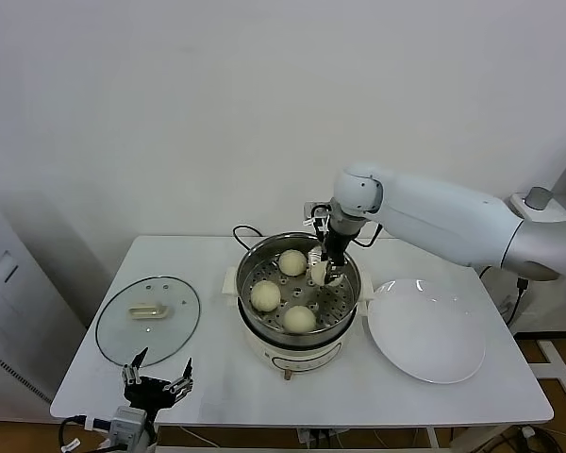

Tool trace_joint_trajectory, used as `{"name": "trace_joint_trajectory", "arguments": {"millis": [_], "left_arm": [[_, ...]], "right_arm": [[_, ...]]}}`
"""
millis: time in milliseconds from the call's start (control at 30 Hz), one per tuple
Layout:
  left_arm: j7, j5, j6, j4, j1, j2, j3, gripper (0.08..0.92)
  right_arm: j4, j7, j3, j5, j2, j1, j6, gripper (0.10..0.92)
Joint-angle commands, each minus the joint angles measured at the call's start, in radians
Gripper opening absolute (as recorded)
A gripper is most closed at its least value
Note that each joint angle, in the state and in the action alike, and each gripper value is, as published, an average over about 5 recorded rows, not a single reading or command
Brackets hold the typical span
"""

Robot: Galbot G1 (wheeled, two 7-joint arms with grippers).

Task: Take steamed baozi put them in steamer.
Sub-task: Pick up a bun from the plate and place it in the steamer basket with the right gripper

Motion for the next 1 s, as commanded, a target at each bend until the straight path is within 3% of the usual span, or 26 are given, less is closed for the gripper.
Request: {"name": "trace_joint_trajectory", "arguments": {"millis": [33, 300, 700, 1000], "left_arm": [[0.001, 0.001, 0.001, 0.002, 0.001, -0.028, 0.000, 0.823], [0.001, 0.000, 0.002, -0.003, 0.003, -0.032, 0.001, 0.823], [0.001, 0.003, 0.005, -0.029, 0.018, -0.040, 0.002, 0.823], [-0.006, -0.068, 0.033, -0.061, 0.023, -0.043, -0.018, 0.823]], "right_arm": [[0.004, 0.005, 0.014, -0.057, 0.001, -0.052, -0.005, 0.450], [0.025, 0.008, 0.020, -0.066, -0.021, -0.054, -0.004, 0.477], [0.039, 0.015, 0.122, -0.065, -0.059, -0.047, -0.006, 0.793], [0.146, -0.004, 0.373, -0.029, -0.204, -0.087, 0.010, 0.822]]}}
